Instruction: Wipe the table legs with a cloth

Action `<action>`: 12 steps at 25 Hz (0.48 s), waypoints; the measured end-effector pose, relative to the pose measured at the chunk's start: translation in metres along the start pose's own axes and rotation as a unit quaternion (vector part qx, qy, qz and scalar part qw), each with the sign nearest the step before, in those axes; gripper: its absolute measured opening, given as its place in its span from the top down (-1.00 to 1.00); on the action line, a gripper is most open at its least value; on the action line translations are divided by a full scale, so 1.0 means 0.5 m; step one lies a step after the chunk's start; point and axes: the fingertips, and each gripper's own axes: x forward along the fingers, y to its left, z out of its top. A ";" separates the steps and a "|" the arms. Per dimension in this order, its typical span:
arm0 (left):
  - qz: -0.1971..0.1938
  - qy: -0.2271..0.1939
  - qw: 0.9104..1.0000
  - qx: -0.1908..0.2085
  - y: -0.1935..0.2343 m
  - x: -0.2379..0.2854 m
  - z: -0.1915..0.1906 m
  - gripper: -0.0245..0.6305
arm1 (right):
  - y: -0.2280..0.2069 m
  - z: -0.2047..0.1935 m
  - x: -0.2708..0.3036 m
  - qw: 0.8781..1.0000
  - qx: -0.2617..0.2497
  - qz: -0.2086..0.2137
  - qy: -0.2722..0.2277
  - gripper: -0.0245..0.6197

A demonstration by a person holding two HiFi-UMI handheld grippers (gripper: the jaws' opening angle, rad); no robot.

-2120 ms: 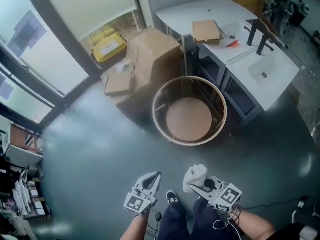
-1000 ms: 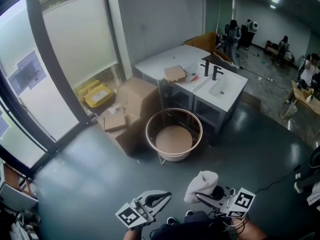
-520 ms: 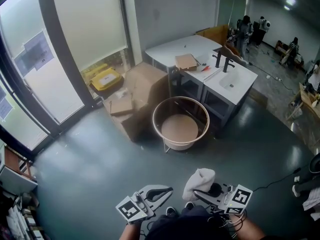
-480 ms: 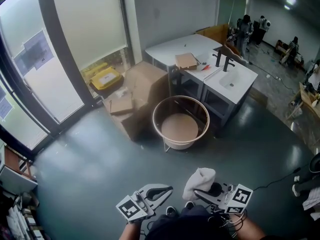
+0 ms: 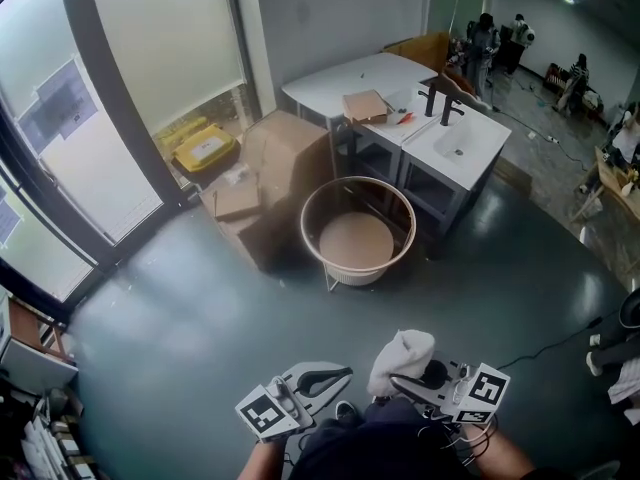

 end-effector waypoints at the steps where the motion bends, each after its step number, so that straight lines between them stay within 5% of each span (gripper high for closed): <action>1: -0.002 0.001 1.000 0.000 -0.002 0.001 0.000 0.91 | -0.001 -0.001 -0.006 1.000 0.000 -0.004 -0.002 0.68; 12: -0.013 -0.009 1.000 0.014 -0.015 0.023 0.029 0.91 | -0.015 0.041 -0.043 0.999 -0.038 -0.013 -0.010 0.68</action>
